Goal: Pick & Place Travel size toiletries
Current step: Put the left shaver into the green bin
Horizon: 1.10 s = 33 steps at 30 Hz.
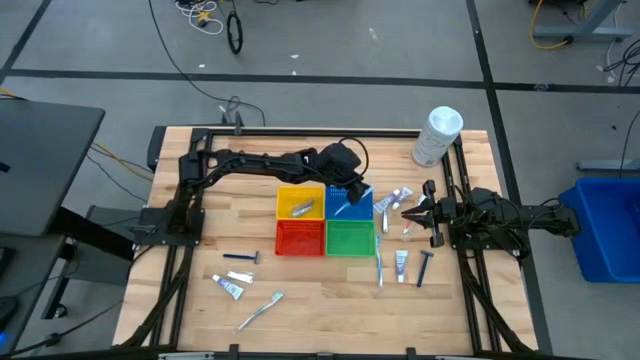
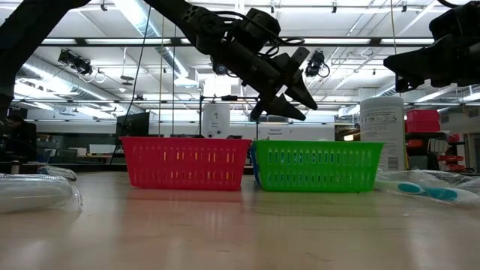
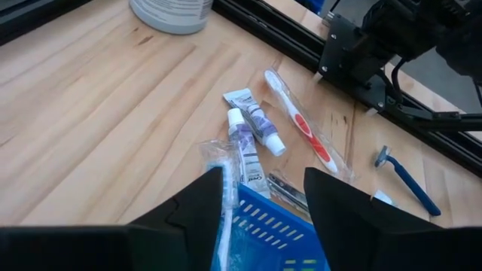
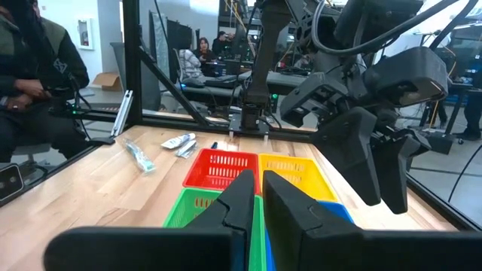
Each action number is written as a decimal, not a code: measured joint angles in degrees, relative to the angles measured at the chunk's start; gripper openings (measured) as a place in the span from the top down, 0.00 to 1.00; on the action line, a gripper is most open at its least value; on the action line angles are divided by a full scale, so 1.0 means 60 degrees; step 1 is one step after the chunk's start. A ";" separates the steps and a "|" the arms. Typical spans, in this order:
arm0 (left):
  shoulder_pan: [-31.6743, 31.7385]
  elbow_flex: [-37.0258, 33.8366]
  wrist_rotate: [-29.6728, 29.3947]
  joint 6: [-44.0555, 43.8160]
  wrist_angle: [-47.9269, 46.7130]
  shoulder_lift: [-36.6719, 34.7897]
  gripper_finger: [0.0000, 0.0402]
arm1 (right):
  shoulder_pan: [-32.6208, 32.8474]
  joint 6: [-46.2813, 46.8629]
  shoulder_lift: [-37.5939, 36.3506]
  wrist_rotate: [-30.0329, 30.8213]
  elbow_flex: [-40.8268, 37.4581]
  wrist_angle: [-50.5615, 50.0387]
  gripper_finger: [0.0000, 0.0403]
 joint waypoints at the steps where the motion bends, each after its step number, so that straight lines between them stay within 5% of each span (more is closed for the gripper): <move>1: 0.0000 0.0000 0.0015 0.0058 0.0004 0.0000 0.53 | 0.0000 0.0000 0.0000 0.0000 0.0000 0.0000 0.90; 20: 0.0007 0.0000 0.0434 0.1155 -0.1256 -0.1193 0.87 | 0.0000 0.0000 0.0004 -0.0003 0.0000 0.0000 0.90; 33: -0.0047 -0.0005 0.0365 0.1752 -0.2292 -0.1722 0.99 | 0.0000 -0.0002 0.0004 -0.0001 -0.0002 0.0000 0.90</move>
